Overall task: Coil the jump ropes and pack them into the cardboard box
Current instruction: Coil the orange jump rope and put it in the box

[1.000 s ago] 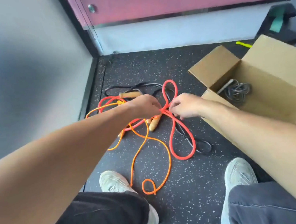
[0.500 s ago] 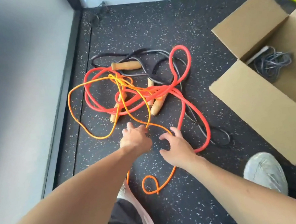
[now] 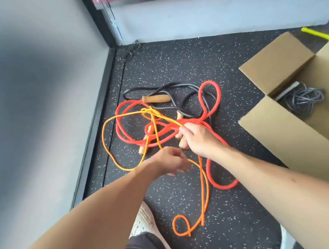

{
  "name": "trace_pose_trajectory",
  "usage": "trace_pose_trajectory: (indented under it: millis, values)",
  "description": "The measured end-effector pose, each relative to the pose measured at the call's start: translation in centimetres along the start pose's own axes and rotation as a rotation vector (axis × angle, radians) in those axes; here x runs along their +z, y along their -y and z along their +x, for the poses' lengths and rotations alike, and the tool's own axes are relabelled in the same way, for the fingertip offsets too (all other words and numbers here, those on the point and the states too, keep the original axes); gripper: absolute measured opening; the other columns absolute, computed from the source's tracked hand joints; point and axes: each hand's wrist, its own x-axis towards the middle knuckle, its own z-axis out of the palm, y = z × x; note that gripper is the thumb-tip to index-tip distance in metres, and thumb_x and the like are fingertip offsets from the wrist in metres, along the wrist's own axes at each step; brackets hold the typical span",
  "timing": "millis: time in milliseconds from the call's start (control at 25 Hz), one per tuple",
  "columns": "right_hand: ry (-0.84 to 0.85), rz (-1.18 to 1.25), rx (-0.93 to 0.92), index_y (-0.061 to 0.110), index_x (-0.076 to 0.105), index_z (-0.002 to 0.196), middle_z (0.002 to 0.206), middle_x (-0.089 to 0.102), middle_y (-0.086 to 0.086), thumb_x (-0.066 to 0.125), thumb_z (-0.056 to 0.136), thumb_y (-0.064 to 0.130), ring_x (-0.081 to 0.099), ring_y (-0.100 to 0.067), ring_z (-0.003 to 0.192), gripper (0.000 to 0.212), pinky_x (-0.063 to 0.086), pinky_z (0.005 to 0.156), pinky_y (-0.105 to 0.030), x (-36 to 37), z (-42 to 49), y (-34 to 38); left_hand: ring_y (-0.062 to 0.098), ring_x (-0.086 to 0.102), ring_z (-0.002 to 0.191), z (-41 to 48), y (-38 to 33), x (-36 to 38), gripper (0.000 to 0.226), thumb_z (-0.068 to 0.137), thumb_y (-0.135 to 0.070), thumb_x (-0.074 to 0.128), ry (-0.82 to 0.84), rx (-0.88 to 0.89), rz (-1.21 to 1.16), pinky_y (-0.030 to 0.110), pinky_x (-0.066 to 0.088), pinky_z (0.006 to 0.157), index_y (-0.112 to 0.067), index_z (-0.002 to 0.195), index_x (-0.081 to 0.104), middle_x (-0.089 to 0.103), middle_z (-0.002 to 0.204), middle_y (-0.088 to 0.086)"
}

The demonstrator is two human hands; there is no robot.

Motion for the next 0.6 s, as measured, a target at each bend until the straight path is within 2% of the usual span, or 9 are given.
trace_pose_trajectory:
  millis: [40, 120, 200, 280, 360, 400, 480, 520, 600]
  values:
    - [-0.029, -0.016, -0.063, 0.021, 0.065, 0.092, 0.084, 0.075, -0.009, 0.042, 0.105, 0.028, 0.069, -0.026, 0.076, 0.028, 0.052, 0.074, -0.029, -2.2, -1.0, 2.0, 0.005, 0.067, 0.07, -1.3, -1.2, -1.3, 0.014, 0.082, -0.014, 0.069, -0.102, 0.031, 0.082, 0.021, 0.053, 0.064, -0.022, 0.072, 0.064, 0.074, 0.084, 0.003]
    - [-0.113, -0.153, -0.245, 0.021, 0.068, 0.098, 0.093, 0.075, -0.009, 0.043, 0.105, 0.028, 0.069, -0.026, 0.086, 0.027, 0.051, 0.079, -0.029, -7.1, -3.7, 6.7, 0.017, 0.069, 0.084, -4.7, -3.8, -4.1, 0.008, 0.078, -0.019, 0.071, -0.424, 0.105, 0.22, 0.029, 0.055, 0.074, -0.024, 0.08, 0.065, 0.073, 0.089, 0.002]
    - [-0.244, -0.24, -0.419, 0.02, 0.071, 0.101, 0.092, 0.075, -0.001, 0.045, 0.104, 0.028, 0.067, -0.023, 0.093, 0.028, 0.05, 0.084, -0.03, -11.5, -7.6, 11.4, 0.025, 0.067, 0.097, -9.0, -6.8, -6.7, 0.026, 0.076, -0.023, 0.073, -0.723, 0.198, 0.163, 0.036, 0.054, 0.084, -0.022, 0.1, 0.062, 0.071, 0.1, 0.004]
    - [-0.319, -0.221, -0.564, 0.016, 0.073, 0.101, 0.067, 0.065, 0.017, 0.047, 0.105, 0.022, 0.058, -0.002, 0.07, 0.027, 0.042, 0.066, -0.012, -15.1, -11.9, 15.8, 0.025, 0.06, 0.111, -12.6, -9.5, -9.0, 0.066, 0.068, -0.041, 0.08, -0.83, 0.261, 0.105, 0.041, 0.05, 0.095, -0.026, 0.127, 0.053, 0.06, 0.12, 0.006]
    - [-0.443, -0.103, -0.716, 0.019, 0.071, 0.093, 0.053, 0.052, 0.016, 0.048, 0.104, 0.021, 0.047, 0.001, 0.052, 0.026, 0.031, 0.053, -0.012, -18.6, -17.7, 20.5, 0.027, 0.053, 0.121, -16.4, -12.2, -9.9, 0.097, 0.053, -0.066, 0.073, -0.775, 0.323, 0.222, 0.044, 0.045, 0.104, -0.032, 0.14, 0.046, 0.053, 0.129, 0.008]
    - [-0.515, 0.009, -0.784, 0.025, 0.068, 0.088, 0.054, 0.048, 0.012, 0.047, 0.103, 0.026, 0.042, -0.001, 0.049, 0.026, 0.03, 0.052, -0.016, -20.3, -20.5, 22.8, 0.031, 0.054, 0.121, -17.9, -13.3, -10.0, 0.094, 0.055, -0.068, 0.069, -0.758, 0.372, 0.294, 0.044, 0.045, 0.103, -0.03, 0.139, 0.048, 0.056, 0.127, 0.01]
    - [-0.619, 0.24, -0.889, 0.031, 0.064, 0.079, 0.057, 0.043, 0.011, 0.044, 0.1, 0.036, 0.037, -0.005, 0.049, 0.029, 0.029, 0.051, -0.025, -23.5, -25.6, 26.6, 0.037, 0.061, 0.108, -20.3, -15.7, -9.6, 0.056, 0.08, -0.049, 0.069, -0.827, 0.513, 0.335, 0.045, 0.05, 0.091, -0.021, 0.126, 0.054, 0.065, 0.112, 0.014]
    - [-0.671, 0.342, -0.91, 0.03, 0.063, 0.078, 0.058, 0.043, 0.011, 0.042, 0.099, 0.038, 0.037, -0.009, 0.05, 0.031, 0.028, 0.051, -0.025, -25.0, -27.6, 27.9, 0.039, 0.064, 0.098, -21.6, -17.1, -9.4, 0.035, 0.092, -0.041, 0.062, -0.887, 0.586, 0.324, 0.045, 0.051, 0.083, -0.017, 0.117, 0.056, 0.068, 0.102, 0.015]
    - [-0.821, 0.464, -0.852, 0.028, 0.061, 0.075, 0.059, 0.047, 0.009, 0.039, 0.095, 0.041, 0.04, -0.012, 0.053, 0.032, 0.03, 0.053, -0.027, -27.8, -29.9, 29.4, 0.037, 0.065, 0.078, -24.4, -20.2, -9.3, 0.025, 0.102, -0.04, 0.048, -0.952, 0.699, 0.219, 0.043, 0.053, 0.069, -0.017, 0.104, 0.058, 0.067, 0.081, 0.011]
